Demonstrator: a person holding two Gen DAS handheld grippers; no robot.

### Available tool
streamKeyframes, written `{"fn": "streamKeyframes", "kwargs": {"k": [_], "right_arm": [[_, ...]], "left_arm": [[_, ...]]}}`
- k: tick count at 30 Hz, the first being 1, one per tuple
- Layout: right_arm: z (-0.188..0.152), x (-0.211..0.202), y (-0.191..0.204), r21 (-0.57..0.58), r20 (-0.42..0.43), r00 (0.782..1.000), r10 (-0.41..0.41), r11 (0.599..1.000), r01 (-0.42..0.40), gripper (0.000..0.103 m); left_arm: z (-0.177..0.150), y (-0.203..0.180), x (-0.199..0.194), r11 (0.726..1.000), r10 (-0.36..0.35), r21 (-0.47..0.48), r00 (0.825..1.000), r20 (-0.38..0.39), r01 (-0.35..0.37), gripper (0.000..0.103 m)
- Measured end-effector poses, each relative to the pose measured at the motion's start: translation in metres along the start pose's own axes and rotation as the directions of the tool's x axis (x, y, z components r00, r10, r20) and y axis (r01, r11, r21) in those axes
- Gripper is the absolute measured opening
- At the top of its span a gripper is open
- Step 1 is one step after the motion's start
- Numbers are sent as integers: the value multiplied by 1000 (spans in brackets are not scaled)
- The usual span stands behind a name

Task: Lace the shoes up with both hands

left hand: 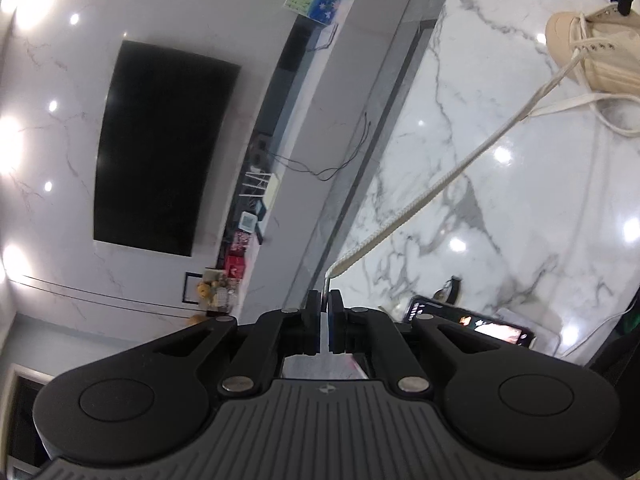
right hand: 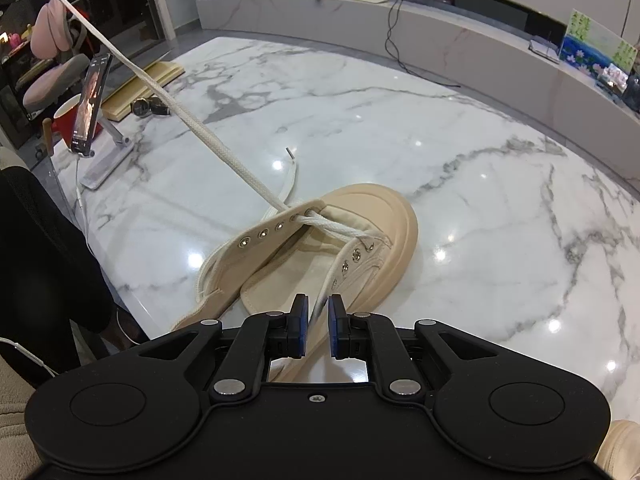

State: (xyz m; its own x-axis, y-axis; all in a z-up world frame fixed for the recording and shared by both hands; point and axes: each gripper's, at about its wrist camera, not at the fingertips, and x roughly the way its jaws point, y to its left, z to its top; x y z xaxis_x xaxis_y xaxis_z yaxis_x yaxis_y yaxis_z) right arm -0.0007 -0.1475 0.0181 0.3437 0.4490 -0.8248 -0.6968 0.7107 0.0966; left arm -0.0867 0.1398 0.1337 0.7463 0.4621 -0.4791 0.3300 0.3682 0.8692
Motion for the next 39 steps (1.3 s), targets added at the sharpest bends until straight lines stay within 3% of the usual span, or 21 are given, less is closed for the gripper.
{"fn": "streamKeyframes", "kwargs": {"k": [7,18,24,34,36,39], "right_arm": [[-1,-5,0,16,20,1000,4,1000,-4,10],[0,-17,-1,83,90,995,31,996,-39,10],[-1,-8,0,107,88,995,53,992,-63,10],[5,2,-7,141,87,994,73,986,-84,10],[5,4,-10,154,87,993,76,984,-89,10],[6,8,-12,167,89,993,75,982,-89,10]], "left_arm": [[23,-35,17,994,-96,64,994,45,93,2],[56,-105,75,951,-287,135,956,57,278,2],[73,-134,104,917,-387,132,919,73,375,2],[91,-161,157,860,-509,27,856,92,509,2],[92,-157,162,843,-533,-19,840,104,537,3],[98,-145,168,785,-584,-149,798,146,602,4]]}}
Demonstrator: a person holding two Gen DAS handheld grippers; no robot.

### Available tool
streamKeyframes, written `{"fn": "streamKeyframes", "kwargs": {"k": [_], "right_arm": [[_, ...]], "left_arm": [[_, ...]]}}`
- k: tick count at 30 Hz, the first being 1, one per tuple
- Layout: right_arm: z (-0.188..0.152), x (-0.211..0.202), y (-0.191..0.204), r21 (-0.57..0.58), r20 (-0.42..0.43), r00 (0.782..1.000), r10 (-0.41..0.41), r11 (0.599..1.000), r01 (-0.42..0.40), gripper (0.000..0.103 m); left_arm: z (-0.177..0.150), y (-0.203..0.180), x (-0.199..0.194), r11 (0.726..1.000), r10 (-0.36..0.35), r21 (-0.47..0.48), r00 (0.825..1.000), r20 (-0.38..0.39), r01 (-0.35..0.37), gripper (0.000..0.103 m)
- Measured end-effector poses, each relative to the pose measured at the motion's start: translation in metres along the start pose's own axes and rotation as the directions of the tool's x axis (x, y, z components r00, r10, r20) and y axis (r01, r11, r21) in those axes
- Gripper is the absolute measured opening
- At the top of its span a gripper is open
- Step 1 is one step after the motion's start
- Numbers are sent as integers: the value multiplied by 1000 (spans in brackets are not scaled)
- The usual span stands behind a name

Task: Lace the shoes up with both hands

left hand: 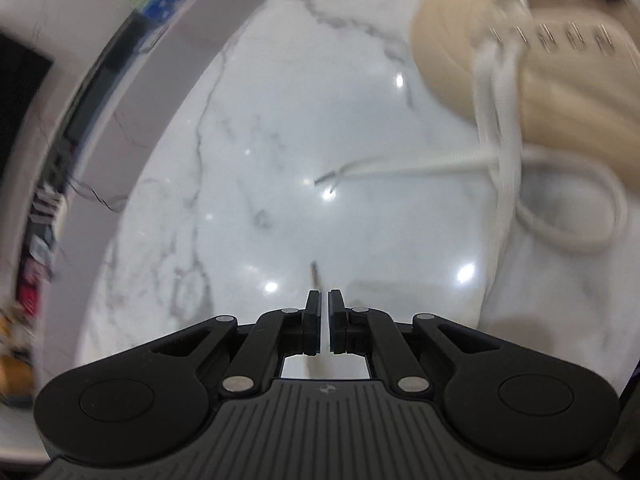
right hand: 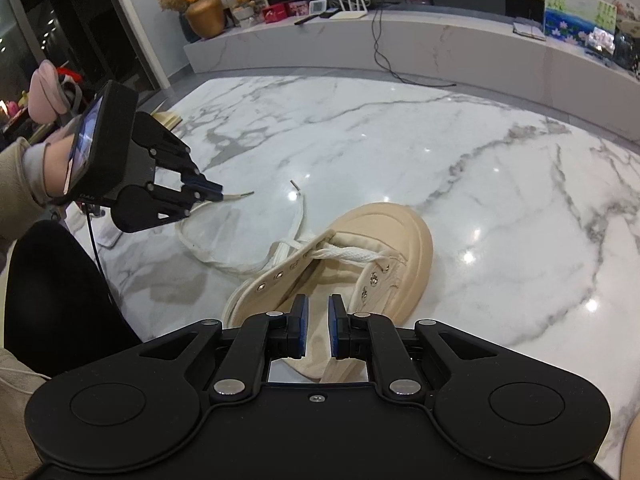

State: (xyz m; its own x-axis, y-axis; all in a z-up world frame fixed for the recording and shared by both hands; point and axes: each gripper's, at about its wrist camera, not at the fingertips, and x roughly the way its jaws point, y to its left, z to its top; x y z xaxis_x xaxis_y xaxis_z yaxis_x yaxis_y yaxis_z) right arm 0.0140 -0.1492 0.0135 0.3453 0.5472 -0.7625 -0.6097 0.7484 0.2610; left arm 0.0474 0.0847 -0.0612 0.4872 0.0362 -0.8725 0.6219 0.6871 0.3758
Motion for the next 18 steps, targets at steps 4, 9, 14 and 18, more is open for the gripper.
{"fn": "streamKeyframes", "kwargs": {"k": [4,9,14,18], "right_arm": [[3,6,2,-27,0,1000,-27,999,27,10],[3,11,8,-79,-2,998,-66,995,66,10],[-3,11,17,-161,17,995,-95,982,96,11],[-4,13,30,-270,48,992,-116,955,124,18]], "left_arm": [[17,11,5,983,-63,-171,998,31,67,13],[41,12,16,944,-86,-318,996,26,89,17],[51,18,25,885,-113,-454,993,16,108,28],[56,25,34,839,-119,-535,993,-3,99,32]]}}
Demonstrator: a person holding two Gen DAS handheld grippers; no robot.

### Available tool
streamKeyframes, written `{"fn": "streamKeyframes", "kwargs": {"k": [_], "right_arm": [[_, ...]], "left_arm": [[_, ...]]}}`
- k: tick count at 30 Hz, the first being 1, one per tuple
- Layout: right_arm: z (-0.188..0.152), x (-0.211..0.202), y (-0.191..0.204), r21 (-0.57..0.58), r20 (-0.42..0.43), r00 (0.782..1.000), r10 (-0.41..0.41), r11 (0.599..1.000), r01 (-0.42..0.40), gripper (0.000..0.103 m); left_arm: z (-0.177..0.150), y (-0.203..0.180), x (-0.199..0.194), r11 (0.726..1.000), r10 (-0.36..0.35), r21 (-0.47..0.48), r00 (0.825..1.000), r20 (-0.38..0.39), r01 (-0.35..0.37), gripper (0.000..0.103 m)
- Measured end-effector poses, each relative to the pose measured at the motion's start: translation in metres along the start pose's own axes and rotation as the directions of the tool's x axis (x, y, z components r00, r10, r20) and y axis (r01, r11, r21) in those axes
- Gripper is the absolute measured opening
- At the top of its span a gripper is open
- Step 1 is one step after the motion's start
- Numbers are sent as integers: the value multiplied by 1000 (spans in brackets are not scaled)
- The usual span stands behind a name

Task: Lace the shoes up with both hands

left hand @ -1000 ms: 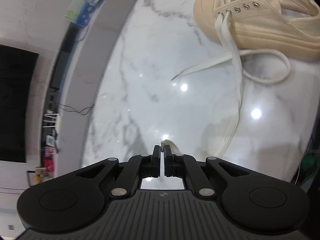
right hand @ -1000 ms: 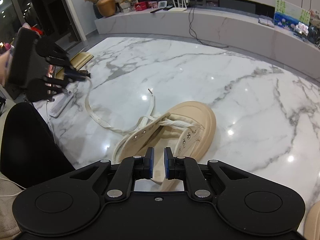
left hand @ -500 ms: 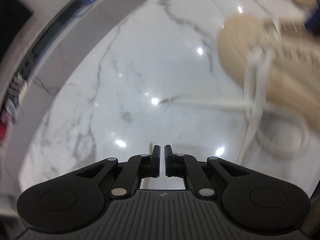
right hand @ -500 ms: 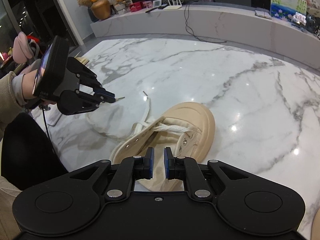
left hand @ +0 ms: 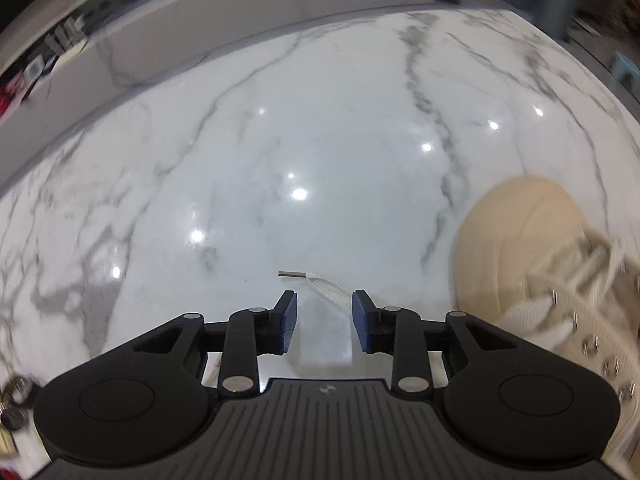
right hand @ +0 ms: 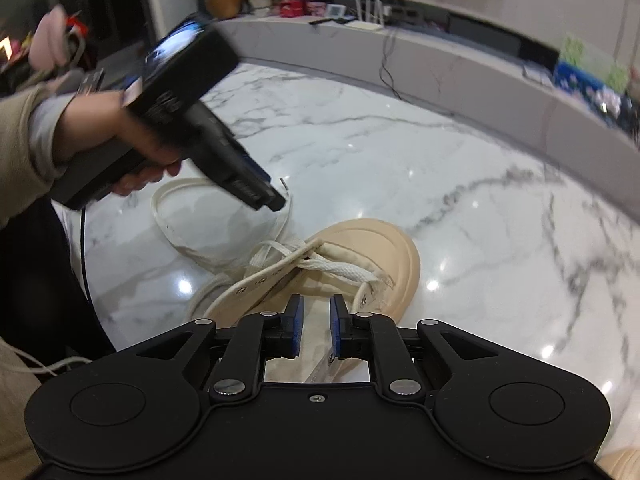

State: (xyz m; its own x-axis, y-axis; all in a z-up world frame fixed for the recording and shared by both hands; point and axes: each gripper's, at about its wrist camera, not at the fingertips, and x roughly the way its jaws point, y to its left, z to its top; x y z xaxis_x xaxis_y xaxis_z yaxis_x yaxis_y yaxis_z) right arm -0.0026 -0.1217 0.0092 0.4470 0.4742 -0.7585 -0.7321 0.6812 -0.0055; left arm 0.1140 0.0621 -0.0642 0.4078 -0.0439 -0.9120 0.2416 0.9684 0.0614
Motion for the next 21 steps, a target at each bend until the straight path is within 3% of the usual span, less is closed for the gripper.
{"fn": "streamKeyframes", "kwargs": {"k": [8,11,17,21], "right_arm": [[21,4,1,-190,21,1000,-9,982,12,18],[28,10,0,-251,20,1000,-2,968,7,18],[40,29,-10,-229,-16,1000,13,973,-16,18],[41,36,-15,-195,-44,999,26,980,-34,18]], "left_arm": [[10,-3,17,998,26,-56,999,-42,-29,31],[12,-1,18,998,4,-68,999,-38,-6,18],[6,-2,14,998,-47,-30,999,7,48,1],[0,-4,2,997,-82,15,994,68,81,1]]}}
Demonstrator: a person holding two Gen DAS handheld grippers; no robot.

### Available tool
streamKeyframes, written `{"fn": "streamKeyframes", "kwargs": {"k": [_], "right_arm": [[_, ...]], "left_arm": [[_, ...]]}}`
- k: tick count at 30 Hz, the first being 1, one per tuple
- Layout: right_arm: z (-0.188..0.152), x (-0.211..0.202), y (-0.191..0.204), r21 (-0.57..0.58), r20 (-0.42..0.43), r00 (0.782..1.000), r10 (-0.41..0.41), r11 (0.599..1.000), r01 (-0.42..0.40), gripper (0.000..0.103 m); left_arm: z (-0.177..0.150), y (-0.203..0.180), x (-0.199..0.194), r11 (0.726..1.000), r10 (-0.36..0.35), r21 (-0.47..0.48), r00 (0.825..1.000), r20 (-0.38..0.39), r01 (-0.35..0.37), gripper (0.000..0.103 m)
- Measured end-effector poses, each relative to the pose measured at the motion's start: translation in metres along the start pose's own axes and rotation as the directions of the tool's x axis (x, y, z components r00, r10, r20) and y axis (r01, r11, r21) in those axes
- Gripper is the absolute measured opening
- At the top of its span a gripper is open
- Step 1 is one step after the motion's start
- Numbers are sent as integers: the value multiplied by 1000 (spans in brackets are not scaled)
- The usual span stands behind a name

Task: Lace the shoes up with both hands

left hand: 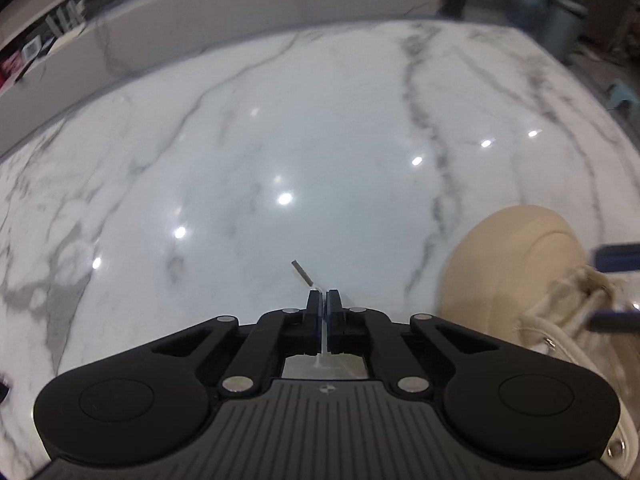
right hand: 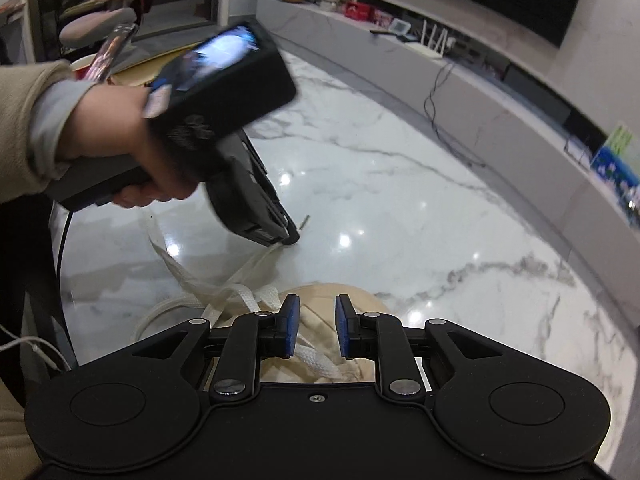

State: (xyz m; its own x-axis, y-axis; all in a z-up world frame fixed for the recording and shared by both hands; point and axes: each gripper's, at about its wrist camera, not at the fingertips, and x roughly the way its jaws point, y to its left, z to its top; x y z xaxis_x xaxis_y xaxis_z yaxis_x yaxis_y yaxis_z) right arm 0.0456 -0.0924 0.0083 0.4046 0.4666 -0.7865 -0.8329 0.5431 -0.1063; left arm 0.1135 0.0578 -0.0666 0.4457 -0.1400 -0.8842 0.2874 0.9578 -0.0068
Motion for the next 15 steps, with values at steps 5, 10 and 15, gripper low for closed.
{"fn": "streamKeyframes", "kwargs": {"k": [5,10,15], "right_arm": [[-5,1,1,19,-19,1000,-15,1000,15,18],[-11,-5,3,60,-12,1000,-24,998,25,18],[-11,-16,4,82,14,999,-30,996,29,18]], "left_arm": [[-3,-6,-37,998,-12,70,994,105,4,1],[-3,-14,-66,991,-6,133,986,166,-16,1],[-5,-30,-95,976,-54,218,969,240,1,1]]}}
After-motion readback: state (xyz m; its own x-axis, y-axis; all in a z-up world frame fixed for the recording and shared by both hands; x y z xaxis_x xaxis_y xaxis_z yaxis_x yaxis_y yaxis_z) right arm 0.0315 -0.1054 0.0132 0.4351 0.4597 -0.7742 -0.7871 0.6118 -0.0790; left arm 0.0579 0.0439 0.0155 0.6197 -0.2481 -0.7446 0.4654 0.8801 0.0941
